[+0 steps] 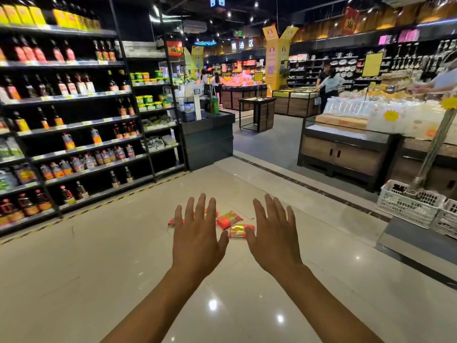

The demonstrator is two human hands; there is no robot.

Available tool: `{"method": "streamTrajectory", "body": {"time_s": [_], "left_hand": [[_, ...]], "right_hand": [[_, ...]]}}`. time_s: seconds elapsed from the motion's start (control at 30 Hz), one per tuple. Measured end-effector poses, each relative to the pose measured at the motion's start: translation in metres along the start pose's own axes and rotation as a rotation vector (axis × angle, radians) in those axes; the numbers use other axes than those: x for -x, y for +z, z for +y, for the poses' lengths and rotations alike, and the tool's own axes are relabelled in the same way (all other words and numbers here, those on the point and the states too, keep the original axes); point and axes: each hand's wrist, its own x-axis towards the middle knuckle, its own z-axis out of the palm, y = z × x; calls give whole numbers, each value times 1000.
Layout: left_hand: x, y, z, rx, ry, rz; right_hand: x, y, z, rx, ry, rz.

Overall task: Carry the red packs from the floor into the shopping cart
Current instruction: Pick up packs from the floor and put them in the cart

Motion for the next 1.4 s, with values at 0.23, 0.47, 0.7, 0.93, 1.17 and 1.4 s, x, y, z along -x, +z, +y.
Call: {"method": "streamTrajectory", "body": {"time_s": [0.23, 0.47, 0.7, 0.93, 1.17, 1.4], "left_hand": [[-65, 46, 4, -5, -9, 45], [-155, 108, -18, 12, -12, 59], [-274, 173, -49, 31, 34, 95], [-369, 219, -64, 46, 73, 63], [-451, 273, -42, 53, 138, 6], [-555, 325, -11, 50, 167, -40]], "right_hand": [[-69, 51, 15, -21, -20, -42], [-156, 108, 10, 34, -33, -30], [-268, 167, -7, 89, 2, -75], [-346, 220, -5, 87, 15, -71], [-416, 265, 29, 23, 80, -108], [-507, 321, 76, -84, 134, -219]]}}
